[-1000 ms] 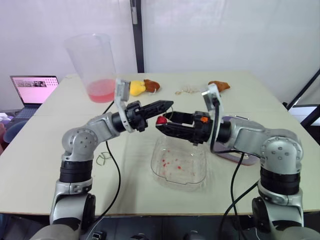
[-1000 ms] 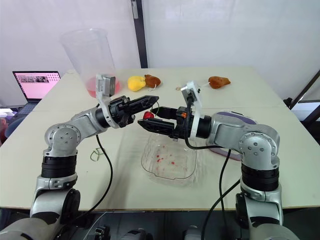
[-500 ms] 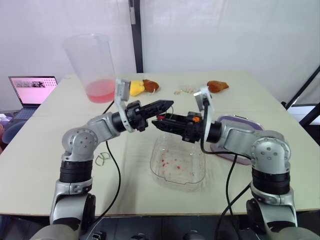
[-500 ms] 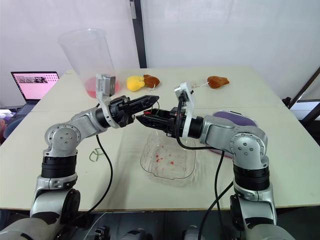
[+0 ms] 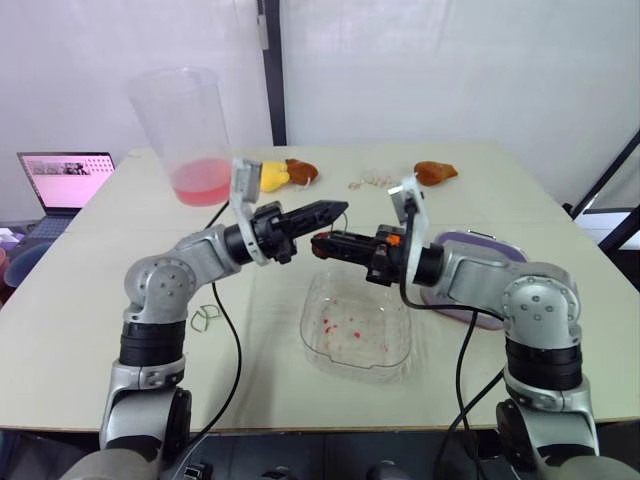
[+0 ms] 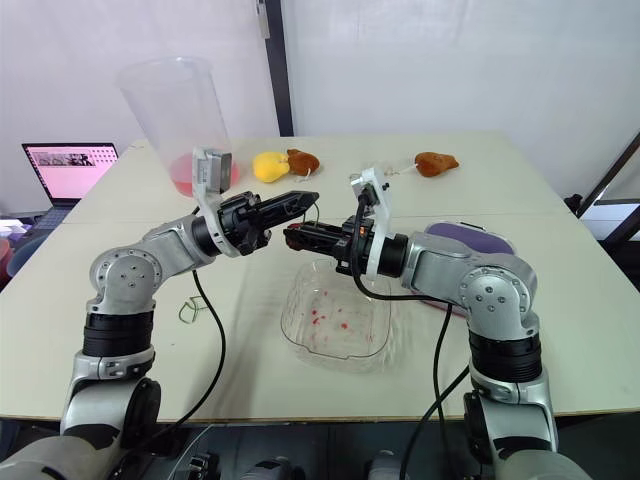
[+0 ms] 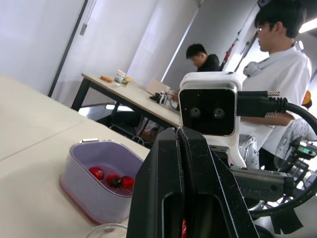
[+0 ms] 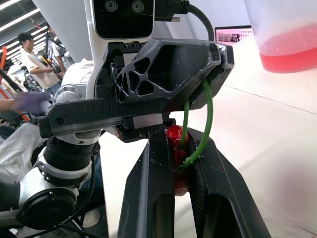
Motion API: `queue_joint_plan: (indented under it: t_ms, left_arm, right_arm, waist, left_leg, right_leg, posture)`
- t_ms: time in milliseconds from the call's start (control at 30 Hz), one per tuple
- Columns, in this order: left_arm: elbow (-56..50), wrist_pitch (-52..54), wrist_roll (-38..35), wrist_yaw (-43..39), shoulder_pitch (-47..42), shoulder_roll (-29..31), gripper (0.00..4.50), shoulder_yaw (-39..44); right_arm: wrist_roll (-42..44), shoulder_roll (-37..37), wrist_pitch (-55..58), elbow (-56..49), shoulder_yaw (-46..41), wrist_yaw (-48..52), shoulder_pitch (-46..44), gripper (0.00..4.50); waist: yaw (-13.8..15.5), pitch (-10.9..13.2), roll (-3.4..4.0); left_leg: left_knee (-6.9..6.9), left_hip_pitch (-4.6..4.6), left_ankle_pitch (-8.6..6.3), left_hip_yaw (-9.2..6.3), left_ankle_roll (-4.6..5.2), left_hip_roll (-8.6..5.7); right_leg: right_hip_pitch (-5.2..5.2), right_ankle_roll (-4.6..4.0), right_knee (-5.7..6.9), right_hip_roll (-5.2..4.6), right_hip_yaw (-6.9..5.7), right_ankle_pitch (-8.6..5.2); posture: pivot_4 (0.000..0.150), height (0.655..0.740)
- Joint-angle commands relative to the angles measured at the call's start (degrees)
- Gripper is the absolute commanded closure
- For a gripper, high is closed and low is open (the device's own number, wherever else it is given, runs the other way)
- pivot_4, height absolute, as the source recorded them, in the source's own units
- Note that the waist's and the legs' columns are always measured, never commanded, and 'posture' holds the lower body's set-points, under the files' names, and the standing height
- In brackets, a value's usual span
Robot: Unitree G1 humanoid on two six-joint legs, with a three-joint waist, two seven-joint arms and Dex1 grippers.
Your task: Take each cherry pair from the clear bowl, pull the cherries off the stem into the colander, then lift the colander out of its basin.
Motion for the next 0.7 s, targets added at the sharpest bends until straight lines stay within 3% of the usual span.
queue_joint_plan:
  t_ms: [33,533,700]
  left_arm:
    - [-1.9,-0.7,-1.0,0.0,-0.8,-0.2,4.5,0.5]
    - [-1.8,-1.3,-1.0,-0.2,-1.0,-0.6,4.5,0.0]
    - [-2.5,-1.2,-1.1,0.1,-0.2,0.1,4.5,0.7]
  right_arm:
    - [0.4,-1.5,1.1,-1.9,1.5,1.8,0.8,4.26]
    - [-7.3,-18.9,0.5,-5.0,5.5,14.1,5.2,4.26]
    - [-14.1,-29.2,-4.7,2.7,-0.1,20.2,6.1,4.26]
  waist:
    - [0.0,0.0,0.0]
    - [0.3,0.0,0.0]
    - [0.5,0.0,-0.01]
  left_leg:
    - [0.0,0.0,0.0,0.0,0.0,0.0]
    - [0.0,-0.01,0.0,0.04,0.0,-0.01]
    - [0.01,-0.01,0.0,0.05,0.0,-0.04]
  right_leg:
    - [0.0,0.0,0.0,0.0,0.0,0.0]
    - [0.01,0.0,-0.04,-0.01,0.0,0.0]
    - [0.02,0.0,-0.05,-0.03,0.0,0.0]
  posture:
    - [0.15,0.74]
    - [0.15,0.74]
    - [0.15,0.74]
